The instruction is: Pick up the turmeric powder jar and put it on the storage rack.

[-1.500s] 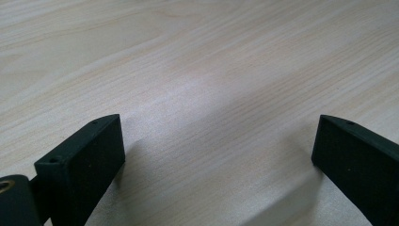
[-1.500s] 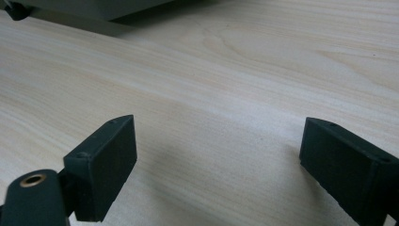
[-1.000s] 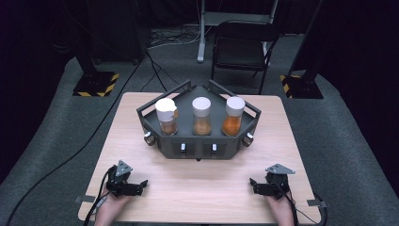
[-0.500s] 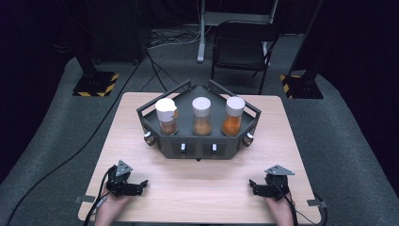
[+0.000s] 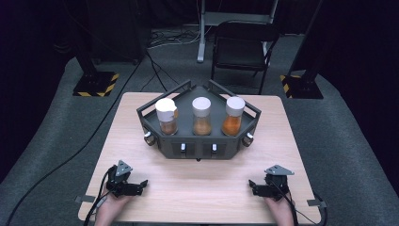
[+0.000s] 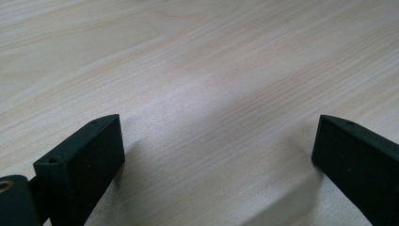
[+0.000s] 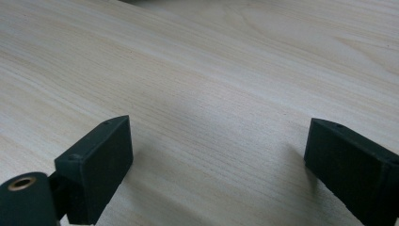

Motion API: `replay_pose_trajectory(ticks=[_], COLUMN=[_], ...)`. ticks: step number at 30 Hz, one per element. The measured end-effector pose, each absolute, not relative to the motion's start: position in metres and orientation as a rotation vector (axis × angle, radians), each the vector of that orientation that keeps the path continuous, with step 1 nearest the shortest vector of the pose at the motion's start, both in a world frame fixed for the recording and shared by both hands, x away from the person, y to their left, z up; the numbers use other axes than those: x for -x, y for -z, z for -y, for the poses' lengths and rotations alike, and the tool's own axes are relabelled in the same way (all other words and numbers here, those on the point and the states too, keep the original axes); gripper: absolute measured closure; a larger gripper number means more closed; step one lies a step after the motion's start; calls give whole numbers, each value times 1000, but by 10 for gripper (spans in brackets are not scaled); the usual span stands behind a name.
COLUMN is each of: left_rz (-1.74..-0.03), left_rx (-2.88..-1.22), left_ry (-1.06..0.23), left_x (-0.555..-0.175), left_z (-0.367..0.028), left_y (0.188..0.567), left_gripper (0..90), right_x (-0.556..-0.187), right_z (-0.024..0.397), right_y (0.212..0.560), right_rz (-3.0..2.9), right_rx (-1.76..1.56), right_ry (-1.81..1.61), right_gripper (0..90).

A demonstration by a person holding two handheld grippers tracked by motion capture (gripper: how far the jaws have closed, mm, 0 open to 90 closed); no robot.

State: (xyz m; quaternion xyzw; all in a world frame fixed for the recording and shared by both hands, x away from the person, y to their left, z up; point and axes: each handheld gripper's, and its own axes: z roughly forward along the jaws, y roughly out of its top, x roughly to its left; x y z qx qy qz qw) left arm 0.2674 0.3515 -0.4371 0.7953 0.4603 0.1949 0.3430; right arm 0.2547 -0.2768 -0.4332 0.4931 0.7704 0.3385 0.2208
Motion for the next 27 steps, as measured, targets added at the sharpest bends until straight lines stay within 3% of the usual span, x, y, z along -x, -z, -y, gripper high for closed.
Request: replay_pose_trajectory(ticks=[27], left_rz=[-1192], left_rx=[-2069], left_ry=[-503], left_x=[-268], left_z=[-352], left_y=[437], left_gripper=[23], right_x=[-255], right_z=[276], right_y=[433], right_rz=[-2130], right_rx=[-1365], right_ry=[-935], right_gripper=[69])
